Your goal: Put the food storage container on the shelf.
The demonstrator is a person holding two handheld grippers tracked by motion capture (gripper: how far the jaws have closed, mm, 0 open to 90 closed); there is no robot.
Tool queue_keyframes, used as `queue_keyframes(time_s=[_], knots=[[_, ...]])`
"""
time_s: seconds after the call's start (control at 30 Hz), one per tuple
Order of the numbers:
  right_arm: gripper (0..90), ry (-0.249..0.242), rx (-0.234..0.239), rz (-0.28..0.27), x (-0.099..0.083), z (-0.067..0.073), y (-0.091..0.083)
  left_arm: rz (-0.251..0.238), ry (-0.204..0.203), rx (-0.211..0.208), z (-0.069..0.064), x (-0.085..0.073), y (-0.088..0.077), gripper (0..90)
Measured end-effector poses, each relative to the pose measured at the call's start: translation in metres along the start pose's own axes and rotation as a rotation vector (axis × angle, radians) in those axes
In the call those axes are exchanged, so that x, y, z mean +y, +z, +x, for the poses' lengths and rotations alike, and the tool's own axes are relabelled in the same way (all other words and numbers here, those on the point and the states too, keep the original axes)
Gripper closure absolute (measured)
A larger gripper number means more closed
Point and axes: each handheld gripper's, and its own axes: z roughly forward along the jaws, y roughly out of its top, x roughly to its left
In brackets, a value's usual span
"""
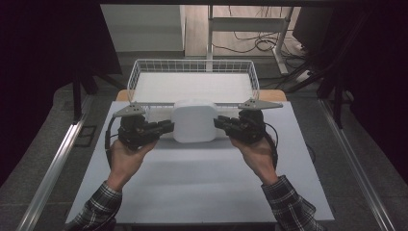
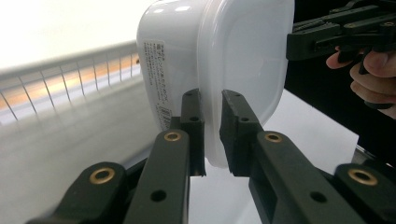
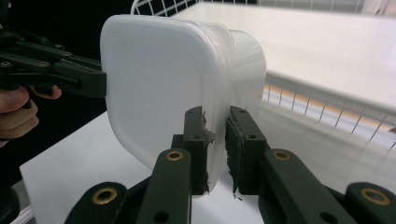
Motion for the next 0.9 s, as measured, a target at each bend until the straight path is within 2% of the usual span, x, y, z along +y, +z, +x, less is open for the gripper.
queue_keyframes(time_s=[0.2,0.27,0.3,0.33,0.43,0.63,0.9], knots=[[77.9,-0.022,-0.01,-0.03,0.026,0.0,-0.001,-0.038,0.01,0.004,0.004,0.023,-0.008,80.6],[77.8,-0.025,-0.012,-0.033,0.03,0.0,-0.001,-0.042,0.009,0.006,0.004,0.026,-0.008,80.6],[77.8,-0.025,-0.012,-0.037,0.033,0.0,-0.001,-0.049,0.011,0.007,0.006,0.032,-0.01,80.6],[77.7,-0.032,-0.015,-0.048,0.044,-0.002,0.0,-0.056,0.014,0.01,0.008,0.039,-0.011,80.6],[77.5,-0.029,-0.022,-0.053,0.055,-0.005,0.003,-0.067,0.021,0.013,0.013,0.048,-0.01,80.6],[77.1,-0.011,-0.035,-0.048,0.071,-0.016,0.014,-0.076,0.013,0.01,0.026,0.063,-0.003,80.6],[76.3,0.028,-0.047,-0.024,0.08,-0.032,0.026,-0.057,0.0,0.028,0.037,0.075,0.012,79.4]])
